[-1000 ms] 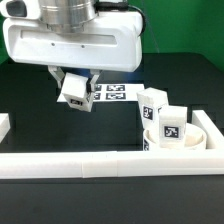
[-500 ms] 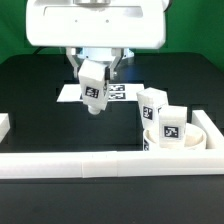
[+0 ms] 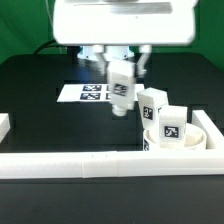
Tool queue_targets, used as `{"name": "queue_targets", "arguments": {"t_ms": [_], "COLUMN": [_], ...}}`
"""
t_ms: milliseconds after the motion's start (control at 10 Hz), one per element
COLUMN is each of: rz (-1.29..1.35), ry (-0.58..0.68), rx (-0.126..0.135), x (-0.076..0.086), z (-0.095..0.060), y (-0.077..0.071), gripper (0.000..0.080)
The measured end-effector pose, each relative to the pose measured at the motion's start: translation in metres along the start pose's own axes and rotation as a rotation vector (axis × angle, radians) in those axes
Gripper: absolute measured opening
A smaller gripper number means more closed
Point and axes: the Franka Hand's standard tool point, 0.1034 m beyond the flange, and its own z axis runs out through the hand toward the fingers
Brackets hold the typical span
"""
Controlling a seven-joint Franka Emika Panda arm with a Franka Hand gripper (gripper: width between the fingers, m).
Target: Assemble stool
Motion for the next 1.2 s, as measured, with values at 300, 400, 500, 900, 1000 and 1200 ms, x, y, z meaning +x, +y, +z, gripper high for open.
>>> {"name": "queue_targets", "arguments": {"t_ms": [300, 400, 500, 900, 1000, 1200], "rz": [-0.03, -0.031, -0.031, -0.009, -0.013, -0.012], "ry": [0.015, 0.014, 0.015, 0.018, 0.02, 0.017], "rx": [0.006, 0.007, 0.008, 0.062, 0.069, 0.065], "x": [-0.002, -0.003, -0.003, -0.005, -0.004, -0.005], "z": [0.003, 0.003, 0.002, -0.027, -0.03, -0.027], "y": [-0.014, -0.015, -0.016, -0.082, -0.09, -0.087], "gripper": [0.0327, 0.0327, 0.0327, 0.0327, 0.0327, 0.0327]}}
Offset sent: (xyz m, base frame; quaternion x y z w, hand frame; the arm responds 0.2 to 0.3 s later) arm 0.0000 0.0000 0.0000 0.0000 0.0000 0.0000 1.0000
